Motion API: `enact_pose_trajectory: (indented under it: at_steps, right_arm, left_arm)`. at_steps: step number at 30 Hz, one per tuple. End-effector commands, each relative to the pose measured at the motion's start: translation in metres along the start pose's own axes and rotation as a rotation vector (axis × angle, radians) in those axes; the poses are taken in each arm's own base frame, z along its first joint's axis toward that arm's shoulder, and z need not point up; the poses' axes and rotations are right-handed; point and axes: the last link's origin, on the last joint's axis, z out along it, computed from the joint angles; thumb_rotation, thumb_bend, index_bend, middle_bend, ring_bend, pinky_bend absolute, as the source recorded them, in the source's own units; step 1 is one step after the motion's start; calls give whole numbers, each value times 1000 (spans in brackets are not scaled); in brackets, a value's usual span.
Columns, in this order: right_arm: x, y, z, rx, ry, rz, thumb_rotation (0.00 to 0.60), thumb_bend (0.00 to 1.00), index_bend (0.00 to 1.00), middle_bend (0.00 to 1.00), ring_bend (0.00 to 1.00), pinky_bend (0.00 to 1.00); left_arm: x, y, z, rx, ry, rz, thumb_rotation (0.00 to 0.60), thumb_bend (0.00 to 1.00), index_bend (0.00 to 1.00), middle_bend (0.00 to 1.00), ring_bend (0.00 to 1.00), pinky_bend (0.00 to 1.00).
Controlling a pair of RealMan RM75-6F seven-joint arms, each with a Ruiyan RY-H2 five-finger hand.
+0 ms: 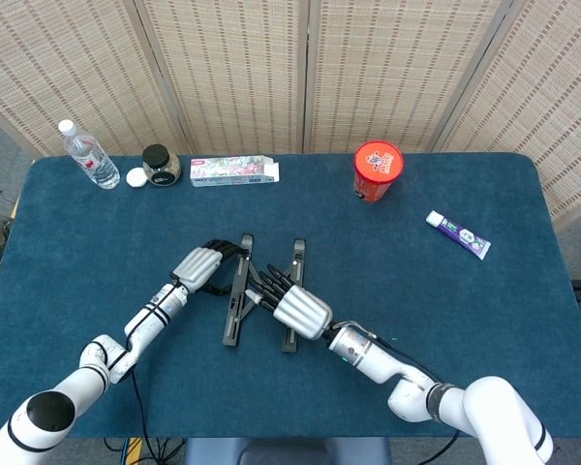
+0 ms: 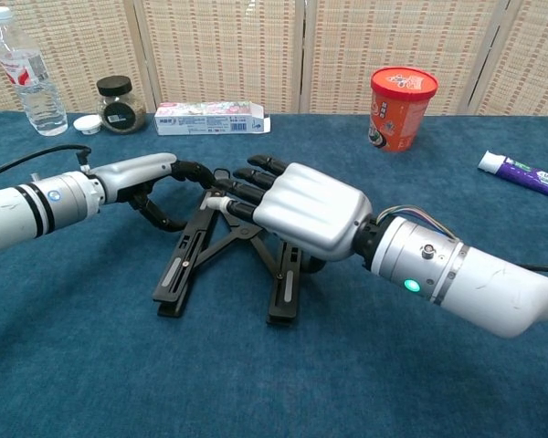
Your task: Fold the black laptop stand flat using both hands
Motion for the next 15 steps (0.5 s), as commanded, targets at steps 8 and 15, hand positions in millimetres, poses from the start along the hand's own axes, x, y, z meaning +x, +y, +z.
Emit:
enact_pose_trajectory:
  at_steps: [8,15]
  right_arm:
    - [0,3,5,22,-1,-15,600,0,0,0,0,0]
    - [0,5,7,40,3,-18,600,0,0,0,0,0]
  left_arm:
    - [1,9,-1,-49,-21,-44,600,172,182,196,115,73]
    - [2,14,-1,-78,-29,-43,600,172,182,195,115,74]
